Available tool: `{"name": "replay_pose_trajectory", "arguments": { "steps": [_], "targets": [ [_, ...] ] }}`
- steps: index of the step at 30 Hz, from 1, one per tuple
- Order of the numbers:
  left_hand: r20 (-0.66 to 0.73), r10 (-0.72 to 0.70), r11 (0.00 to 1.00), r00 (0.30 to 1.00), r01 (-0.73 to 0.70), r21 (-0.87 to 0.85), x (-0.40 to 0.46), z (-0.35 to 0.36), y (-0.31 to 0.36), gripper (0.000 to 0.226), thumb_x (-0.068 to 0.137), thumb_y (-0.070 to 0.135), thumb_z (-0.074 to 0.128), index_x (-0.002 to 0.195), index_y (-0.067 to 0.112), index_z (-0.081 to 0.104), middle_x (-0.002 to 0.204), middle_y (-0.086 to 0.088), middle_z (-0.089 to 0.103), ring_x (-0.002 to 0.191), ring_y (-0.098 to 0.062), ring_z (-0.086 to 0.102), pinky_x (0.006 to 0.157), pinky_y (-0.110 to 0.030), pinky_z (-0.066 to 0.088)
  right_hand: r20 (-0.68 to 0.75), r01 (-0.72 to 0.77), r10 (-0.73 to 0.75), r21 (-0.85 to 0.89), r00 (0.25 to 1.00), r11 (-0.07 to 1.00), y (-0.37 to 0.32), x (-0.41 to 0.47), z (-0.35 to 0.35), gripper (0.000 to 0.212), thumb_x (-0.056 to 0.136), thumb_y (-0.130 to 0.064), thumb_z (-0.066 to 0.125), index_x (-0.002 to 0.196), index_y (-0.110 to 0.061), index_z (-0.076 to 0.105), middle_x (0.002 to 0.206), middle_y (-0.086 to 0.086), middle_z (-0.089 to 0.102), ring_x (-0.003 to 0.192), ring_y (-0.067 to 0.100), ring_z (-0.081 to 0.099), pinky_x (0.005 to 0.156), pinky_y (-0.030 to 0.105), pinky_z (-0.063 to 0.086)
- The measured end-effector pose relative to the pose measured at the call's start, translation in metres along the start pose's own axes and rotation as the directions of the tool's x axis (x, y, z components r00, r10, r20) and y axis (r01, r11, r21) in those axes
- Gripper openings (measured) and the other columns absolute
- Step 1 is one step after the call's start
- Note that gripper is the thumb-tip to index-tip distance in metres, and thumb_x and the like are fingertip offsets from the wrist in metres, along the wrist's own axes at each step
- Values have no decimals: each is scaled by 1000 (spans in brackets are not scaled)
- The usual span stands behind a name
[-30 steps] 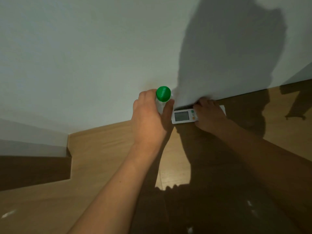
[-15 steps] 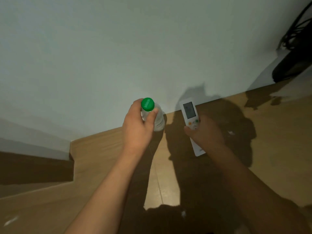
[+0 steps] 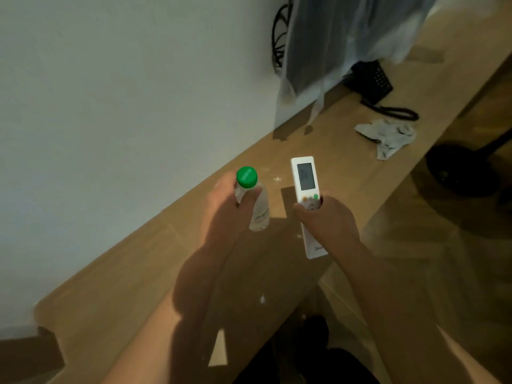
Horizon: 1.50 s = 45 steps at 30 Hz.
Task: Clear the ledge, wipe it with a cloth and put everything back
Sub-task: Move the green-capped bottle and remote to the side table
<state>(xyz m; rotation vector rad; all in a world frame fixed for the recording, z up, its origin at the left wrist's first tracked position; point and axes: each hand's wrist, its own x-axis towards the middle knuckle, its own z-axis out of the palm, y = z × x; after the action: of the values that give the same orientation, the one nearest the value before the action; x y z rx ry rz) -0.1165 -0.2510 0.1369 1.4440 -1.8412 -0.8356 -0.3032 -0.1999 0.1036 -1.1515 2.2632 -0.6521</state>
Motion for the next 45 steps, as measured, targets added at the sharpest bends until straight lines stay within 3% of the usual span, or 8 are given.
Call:
{"name": "replay_pose_trajectory", "arguments": {
  "steps": [3,7,11,15,21,26,30,45],
  "targets": [
    [153,-54,999,987,55,4,-4,23,37,24,97,38,63,114,23,57,107,8,61,90,-10,59,77,-31,47,-71,-54,57,40,996,998,34,-11,-29,43,84,-45,67,116,-18,55,106,3,62,87,20,62,67,27,44],
    [233,150,983,961,-171,71,-12,71,77,34,96,49,58,120,24,55,110,12,58,95,-10,59,74,-25,47,-138,-123,140,128,981,984,89,-24,-74,44,87,-44,70,118,-20,51,108,-3,59,85,15,59,64,23,40],
    [303,205,971,931,-233,58,-27,138,129,28,96,49,60,117,32,53,105,18,53,94,-8,59,80,-35,54,-195,-214,261,230,946,949,155,-36,-122,46,86,-48,69,120,-23,51,122,-1,63,93,18,65,77,35,54],
    [407,248,962,879,-274,6,-48,210,184,31,96,47,61,122,31,53,108,16,54,96,-10,60,83,-41,56,-260,-291,357,259,897,921,219,-50,-176,49,86,-45,70,125,-23,49,129,-2,59,103,21,64,87,41,54],
    [472,353,931,808,-351,-96,-85,318,270,44,97,43,62,134,22,53,114,17,52,105,-3,53,73,-13,40,-321,-357,449,306,834,882,317,-56,-258,53,84,-47,69,127,-24,48,130,-3,59,101,21,65,85,42,56],
    [495,408,910,767,-385,-153,-94,379,323,42,97,43,61,134,25,53,116,21,54,106,4,50,75,-9,37,-360,-383,499,349,788,856,372,-46,-315,54,84,-46,68,128,-23,48,128,-3,59,95,13,57,81,34,49],
    [510,434,896,742,-414,-160,-86,419,350,39,97,45,61,132,29,53,114,24,53,98,9,48,79,-14,41,-371,-400,520,355,770,845,402,-29,-343,55,82,-49,68,126,-23,47,128,-3,59,94,14,59,81,36,53],
    [606,441,894,662,-380,-236,66,606,449,39,97,39,64,133,28,54,123,13,63,116,-5,58,92,-29,54,-399,-431,524,303,753,850,480,172,-468,51,84,-47,68,123,-21,47,123,-2,60,103,20,63,85,42,56]
  ]
}}
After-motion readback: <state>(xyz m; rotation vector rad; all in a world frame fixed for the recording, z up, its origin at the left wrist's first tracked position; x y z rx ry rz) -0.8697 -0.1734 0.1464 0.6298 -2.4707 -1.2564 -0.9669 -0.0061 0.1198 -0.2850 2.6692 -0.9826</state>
